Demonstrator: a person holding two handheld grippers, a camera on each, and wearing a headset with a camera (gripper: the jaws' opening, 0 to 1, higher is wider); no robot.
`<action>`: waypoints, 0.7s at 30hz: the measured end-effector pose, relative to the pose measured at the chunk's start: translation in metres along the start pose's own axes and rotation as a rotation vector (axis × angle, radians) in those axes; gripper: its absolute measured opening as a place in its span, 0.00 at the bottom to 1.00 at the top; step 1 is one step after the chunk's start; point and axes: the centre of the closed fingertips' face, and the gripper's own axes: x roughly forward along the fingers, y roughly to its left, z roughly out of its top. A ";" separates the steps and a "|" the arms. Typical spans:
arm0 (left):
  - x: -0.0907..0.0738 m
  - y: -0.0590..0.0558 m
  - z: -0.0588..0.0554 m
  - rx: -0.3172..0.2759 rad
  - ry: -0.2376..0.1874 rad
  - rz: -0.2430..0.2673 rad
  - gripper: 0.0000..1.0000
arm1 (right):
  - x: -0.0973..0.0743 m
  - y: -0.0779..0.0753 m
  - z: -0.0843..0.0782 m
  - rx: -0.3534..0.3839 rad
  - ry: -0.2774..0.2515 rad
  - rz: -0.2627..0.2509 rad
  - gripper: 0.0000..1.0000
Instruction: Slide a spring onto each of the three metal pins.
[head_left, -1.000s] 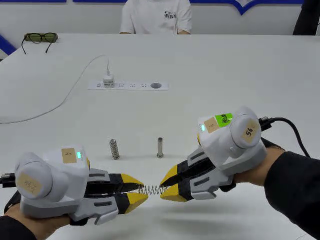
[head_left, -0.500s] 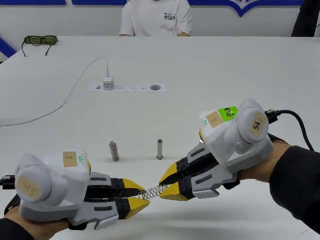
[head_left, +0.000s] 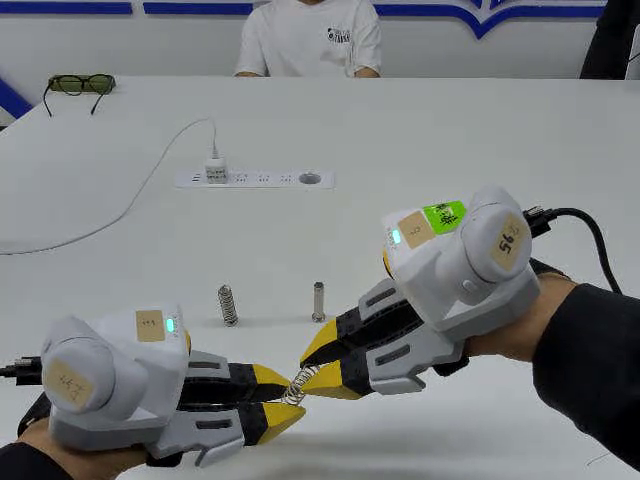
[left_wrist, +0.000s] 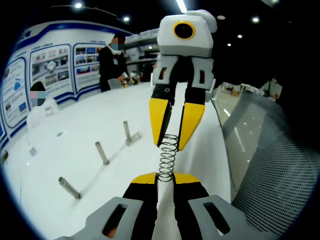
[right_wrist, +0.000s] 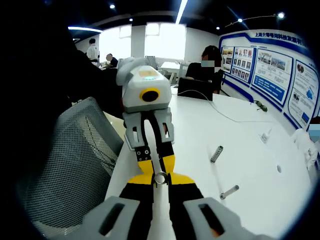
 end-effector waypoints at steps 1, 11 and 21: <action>0.001 -0.001 0.000 0.000 -0.001 -0.001 0.11 | 0.001 0.000 0.001 -0.001 -0.002 0.000 0.12; 0.006 -0.002 0.003 -0.004 -0.010 -0.007 0.11 | 0.004 -0.001 0.006 -0.009 -0.005 -0.005 0.11; 0.008 0.000 0.003 -0.032 -0.024 0.006 0.15 | 0.006 -0.005 0.003 -0.001 0.003 -0.009 0.11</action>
